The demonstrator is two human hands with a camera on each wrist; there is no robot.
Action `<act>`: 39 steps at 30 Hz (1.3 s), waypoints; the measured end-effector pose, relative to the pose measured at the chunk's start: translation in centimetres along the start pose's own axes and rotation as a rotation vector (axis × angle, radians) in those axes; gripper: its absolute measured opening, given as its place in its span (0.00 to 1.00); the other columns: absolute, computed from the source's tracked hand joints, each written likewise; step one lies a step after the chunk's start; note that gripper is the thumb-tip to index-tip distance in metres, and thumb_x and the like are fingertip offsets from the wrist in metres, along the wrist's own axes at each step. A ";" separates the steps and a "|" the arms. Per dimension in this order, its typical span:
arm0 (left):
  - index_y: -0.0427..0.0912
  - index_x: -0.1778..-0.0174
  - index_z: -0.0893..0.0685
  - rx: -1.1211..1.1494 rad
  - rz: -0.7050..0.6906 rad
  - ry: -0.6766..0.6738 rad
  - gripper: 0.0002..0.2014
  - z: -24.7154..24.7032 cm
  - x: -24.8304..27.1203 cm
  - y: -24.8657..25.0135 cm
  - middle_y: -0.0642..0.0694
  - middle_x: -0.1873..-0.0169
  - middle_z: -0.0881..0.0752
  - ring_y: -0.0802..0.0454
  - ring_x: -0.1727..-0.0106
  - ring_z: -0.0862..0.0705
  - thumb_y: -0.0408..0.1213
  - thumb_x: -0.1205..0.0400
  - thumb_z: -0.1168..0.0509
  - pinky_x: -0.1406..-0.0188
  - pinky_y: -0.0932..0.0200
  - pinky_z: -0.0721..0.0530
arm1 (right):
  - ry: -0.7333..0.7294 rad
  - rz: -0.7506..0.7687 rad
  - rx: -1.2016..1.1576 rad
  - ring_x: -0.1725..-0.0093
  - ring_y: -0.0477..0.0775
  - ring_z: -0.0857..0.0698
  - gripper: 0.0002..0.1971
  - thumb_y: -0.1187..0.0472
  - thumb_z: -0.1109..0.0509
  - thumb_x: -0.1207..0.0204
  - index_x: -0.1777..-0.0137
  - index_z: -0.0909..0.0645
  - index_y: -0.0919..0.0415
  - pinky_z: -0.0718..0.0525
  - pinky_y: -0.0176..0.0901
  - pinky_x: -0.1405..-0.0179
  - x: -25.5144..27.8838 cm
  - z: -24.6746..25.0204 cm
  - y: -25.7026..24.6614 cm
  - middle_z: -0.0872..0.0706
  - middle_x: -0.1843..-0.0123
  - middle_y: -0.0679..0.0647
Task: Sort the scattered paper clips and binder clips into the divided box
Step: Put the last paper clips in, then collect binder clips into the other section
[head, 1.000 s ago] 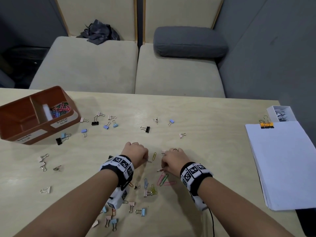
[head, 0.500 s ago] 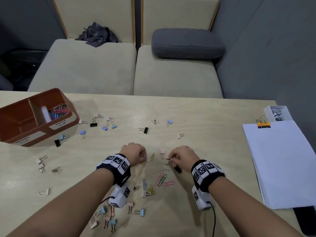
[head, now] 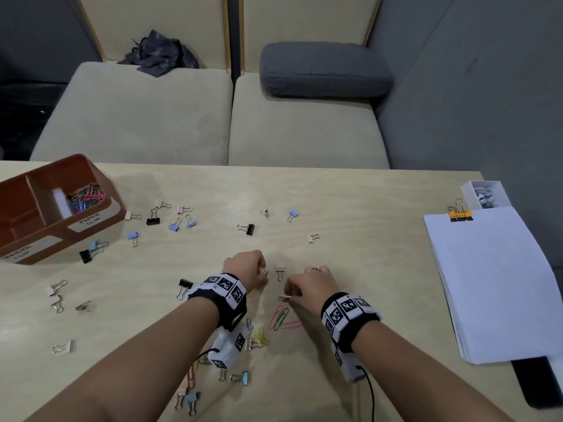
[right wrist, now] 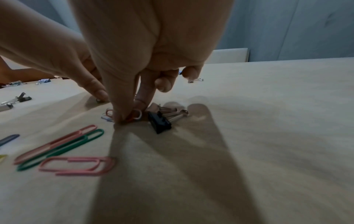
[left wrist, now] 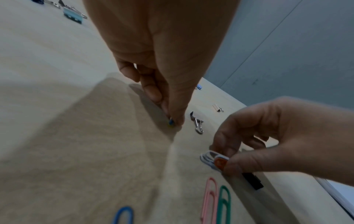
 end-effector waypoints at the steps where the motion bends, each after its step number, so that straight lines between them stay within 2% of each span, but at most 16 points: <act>1: 0.51 0.51 0.22 -0.018 0.006 0.003 0.07 0.0 -0.1 0.2 0.53 0.51 0.14 0.49 0.46 0.17 0.44 0.23 0.32 0.41 0.52 0.23 | 0.014 0.001 0.029 0.41 0.51 0.20 0.09 0.45 0.32 0.24 0.48 0.18 0.44 0.35 0.50 0.38 -0.1 0.0 -0.2 0.12 0.50 0.46; 4: 0.53 0.55 0.18 -0.032 0.034 -0.020 0.02 0.0 -0.2 0.5 0.52 0.51 0.14 0.47 0.44 0.18 0.44 0.22 0.32 0.40 0.49 0.20 | 0.030 0.000 0.097 0.40 0.52 0.22 0.09 0.45 0.34 0.23 0.49 0.15 0.46 0.35 0.52 0.40 -0.3 0.2 -0.5 0.11 0.48 0.46; 8: 0.54 0.57 0.14 -0.044 0.020 -0.022 0.01 -0.1 -0.4 0.3 0.51 0.49 0.15 0.46 0.41 0.20 0.44 0.22 0.31 0.41 0.45 0.18 | 0.021 0.006 0.142 0.39 0.54 0.22 0.11 0.45 0.34 0.22 0.47 0.14 0.45 0.34 0.54 0.41 -0.3 0.3 -0.7 0.13 0.47 0.46; 13: 0.54 0.50 0.15 -0.176 -0.052 0.019 0.06 -0.6 0.0 0.2 0.50 0.45 0.20 0.46 0.37 0.25 0.46 0.20 0.35 0.40 0.48 0.25 | 0.026 0.028 0.162 0.40 0.55 0.21 0.10 0.49 0.35 0.21 0.48 0.14 0.47 0.33 0.54 0.40 0.0 0.3 -1.1 0.13 0.48 0.48; 16: 0.55 0.48 0.16 -0.279 -0.130 0.082 0.08 -0.8 0.4 0.1 0.51 0.45 0.20 0.47 0.38 0.24 0.47 0.18 0.39 0.44 0.50 0.27 | 0.049 0.026 0.126 0.44 0.55 0.18 0.10 0.53 0.37 0.21 0.50 0.14 0.49 0.33 0.53 0.40 0.3 0.0 -1.2 0.12 0.49 0.48; 19: 0.54 0.45 0.19 -0.364 -0.190 0.130 0.09 -1.0 0.9 0.2 0.51 0.45 0.18 0.46 0.39 0.22 0.45 0.16 0.43 0.44 0.51 0.28 | 0.063 0.007 0.089 0.45 0.55 0.16 0.09 0.53 0.38 0.21 0.50 0.15 0.49 0.33 0.52 0.39 0.5 -0.2 -1.1 0.11 0.50 0.49; 23: 0.51 0.43 0.22 -0.404 -0.165 0.140 0.09 -1.1 1.3 0.0 0.49 0.45 0.16 0.45 0.40 0.20 0.45 0.15 0.45 0.43 0.51 0.29 | 0.051 -0.006 0.090 0.43 0.57 0.17 0.10 0.51 0.38 0.20 0.48 0.16 0.49 0.32 0.52 0.39 0.6 -0.7 -1.2 0.11 0.48 0.50; 27: 0.51 0.42 0.21 -0.373 -0.138 0.129 0.11 -1.0 1.9 -0.5 0.49 0.44 0.16 0.45 0.39 0.21 0.46 0.14 0.46 0.42 0.50 0.29 | 0.053 -0.041 0.104 0.41 0.56 0.17 0.10 0.50 0.37 0.21 0.48 0.15 0.49 0.30 0.52 0.37 0.7 -1.0 -1.2 0.12 0.46 0.50; 32: 0.51 0.44 0.20 -0.298 -0.137 0.152 0.10 -0.7 3.0 -1.2 0.50 0.45 0.16 0.46 0.38 0.23 0.43 0.15 0.45 0.43 0.50 0.29 | 0.047 -0.061 0.133 0.38 0.59 0.20 0.12 0.48 0.36 0.21 0.47 0.14 0.51 0.29 0.52 0.38 0.8 -1.2 -1.3 0.14 0.45 0.53; 39: 0.51 0.46 0.18 -0.188 -0.145 0.159 0.09 -0.1 4.6 -1.5 0.51 0.43 0.19 0.47 0.36 0.26 0.47 0.17 0.40 0.41 0.50 0.28 | 0.015 -0.066 0.051 0.42 0.57 0.18 0.09 0.49 0.35 0.21 0.50 0.17 0.52 0.32 0.50 0.35 0.6 -1.2 -1.1 0.12 0.48 0.51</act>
Point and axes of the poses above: each hand's wrist, its own x-axis away from the middle knuckle, its own z-axis out of the back of the hand, y = z × x, the point moved 3 cm from there along -x, towards the middle knuckle
